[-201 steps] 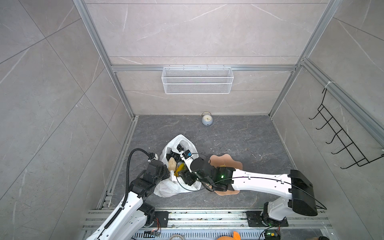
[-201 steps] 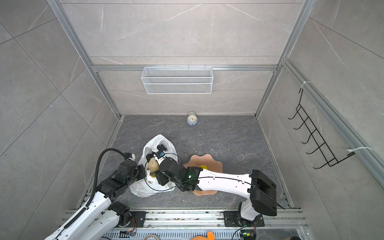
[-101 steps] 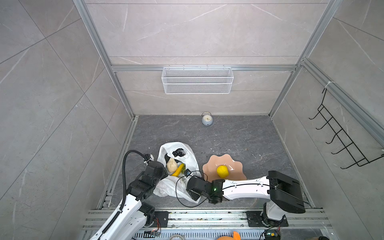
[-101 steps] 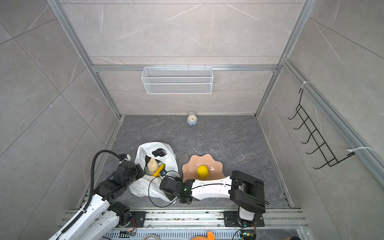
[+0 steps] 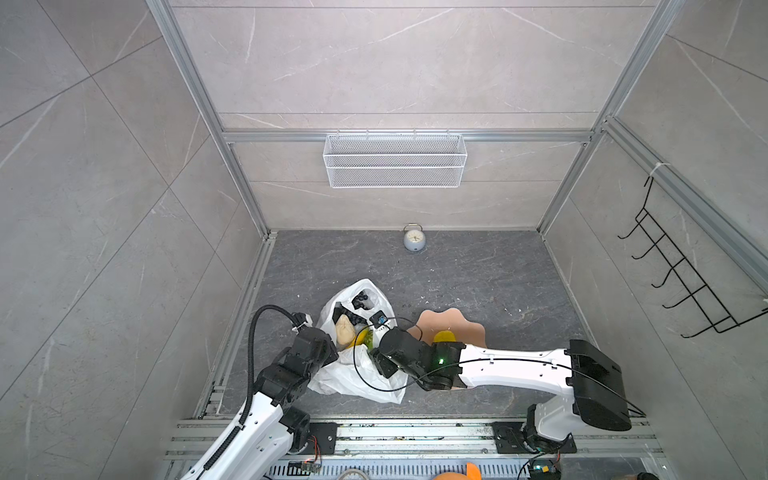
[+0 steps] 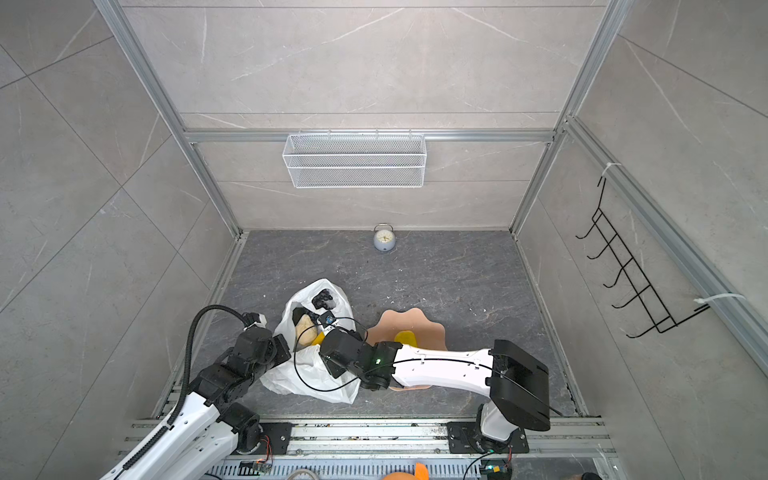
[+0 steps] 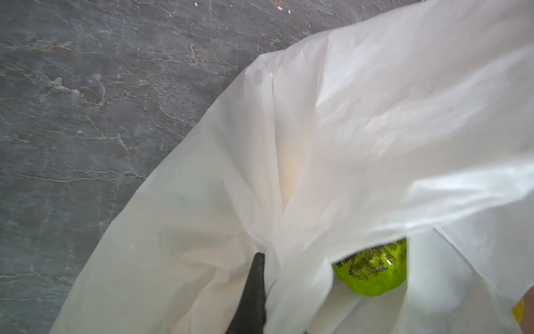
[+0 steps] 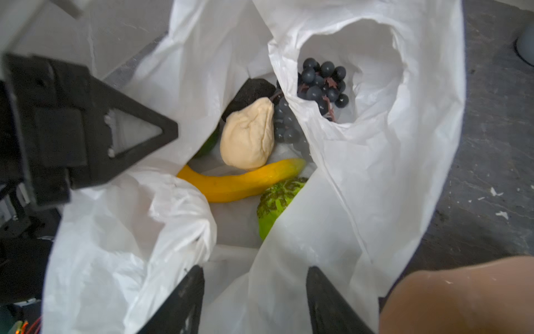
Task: Take the fake fruits out of the plastic bag
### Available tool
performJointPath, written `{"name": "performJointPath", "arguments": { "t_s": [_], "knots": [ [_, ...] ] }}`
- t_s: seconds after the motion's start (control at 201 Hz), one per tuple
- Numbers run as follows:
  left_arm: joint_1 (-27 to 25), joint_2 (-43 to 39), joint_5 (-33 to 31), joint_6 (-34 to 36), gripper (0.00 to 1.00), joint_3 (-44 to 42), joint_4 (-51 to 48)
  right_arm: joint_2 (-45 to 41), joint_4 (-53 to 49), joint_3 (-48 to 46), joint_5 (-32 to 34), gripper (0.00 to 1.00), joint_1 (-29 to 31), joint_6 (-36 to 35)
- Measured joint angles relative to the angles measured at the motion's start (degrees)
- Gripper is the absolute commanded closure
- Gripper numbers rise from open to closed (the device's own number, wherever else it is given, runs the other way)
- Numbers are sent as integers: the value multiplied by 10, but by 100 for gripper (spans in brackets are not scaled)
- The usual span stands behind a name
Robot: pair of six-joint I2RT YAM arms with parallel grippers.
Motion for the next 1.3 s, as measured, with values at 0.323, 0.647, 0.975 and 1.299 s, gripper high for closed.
{"name": "performJointPath", "arguments": {
  "t_s": [0.323,0.647,0.975,1.299],
  "knots": [
    [-28,3,-3,1,100,0,0,92,7,115,-79,48,-62,81],
    [-34,-16,-20,1,100,-10,-12,191,-38,155,-104,48,-58,142],
    [-34,3,-27,0,100,-17,-17,186,-65,142,-21,39,-61,182],
    [-61,31,-26,-1,100,-27,-3,178,-49,129,-14,33,-91,192]
  ]
}}
